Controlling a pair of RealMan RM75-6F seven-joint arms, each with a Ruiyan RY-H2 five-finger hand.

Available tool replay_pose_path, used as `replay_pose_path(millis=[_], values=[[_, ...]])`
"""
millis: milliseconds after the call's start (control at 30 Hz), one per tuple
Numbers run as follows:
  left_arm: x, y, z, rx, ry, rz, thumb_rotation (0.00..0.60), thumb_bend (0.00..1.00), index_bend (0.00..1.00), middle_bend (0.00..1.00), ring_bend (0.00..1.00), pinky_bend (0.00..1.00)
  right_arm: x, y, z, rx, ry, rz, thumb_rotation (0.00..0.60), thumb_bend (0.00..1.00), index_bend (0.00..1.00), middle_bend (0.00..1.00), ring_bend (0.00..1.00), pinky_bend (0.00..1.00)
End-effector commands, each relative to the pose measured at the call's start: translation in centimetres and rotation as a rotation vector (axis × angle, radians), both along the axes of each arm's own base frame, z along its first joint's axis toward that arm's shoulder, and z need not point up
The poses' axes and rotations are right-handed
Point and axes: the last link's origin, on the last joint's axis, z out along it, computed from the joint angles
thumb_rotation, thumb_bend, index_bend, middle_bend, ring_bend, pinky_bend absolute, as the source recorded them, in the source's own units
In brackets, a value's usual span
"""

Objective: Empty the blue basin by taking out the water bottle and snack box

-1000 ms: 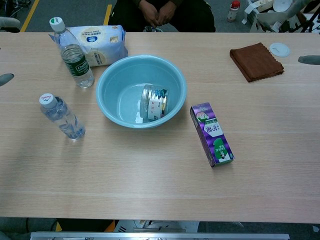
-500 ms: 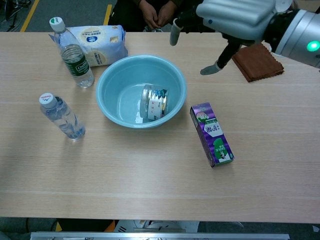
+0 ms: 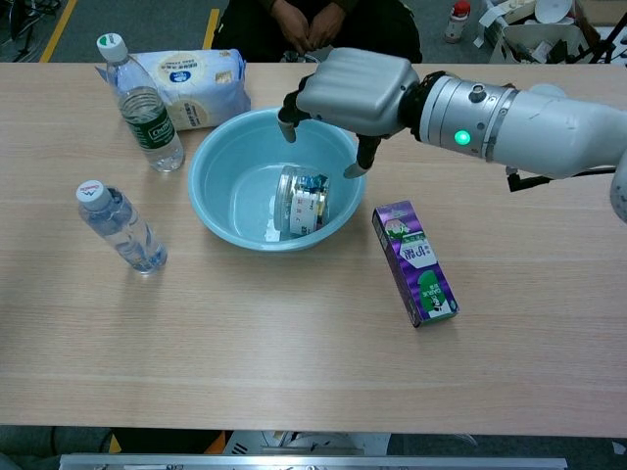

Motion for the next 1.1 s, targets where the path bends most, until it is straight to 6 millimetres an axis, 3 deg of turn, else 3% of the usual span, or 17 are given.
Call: replay_pose_path(millis=[33,1100], values=[[-0.1,-0.2,0.2,0.002,-0.006,0.006,0.600,0.31,0.03,0.10,0.05,0.25,-0.3,-0.1,-1.4,-0.018,0.046,0.033,0.600,0.00,0.32,0.34,0.29,0.40],[-0.9,-0.6,1.0,0.003,-0.069,0.035,0.600,0.31,0.03,0.09,0.05,0.24,1.0,-0.4,-7.5,-0.041,0.188,0.106,0.600,0.00,0.32,0.33,0.29,0.40]])
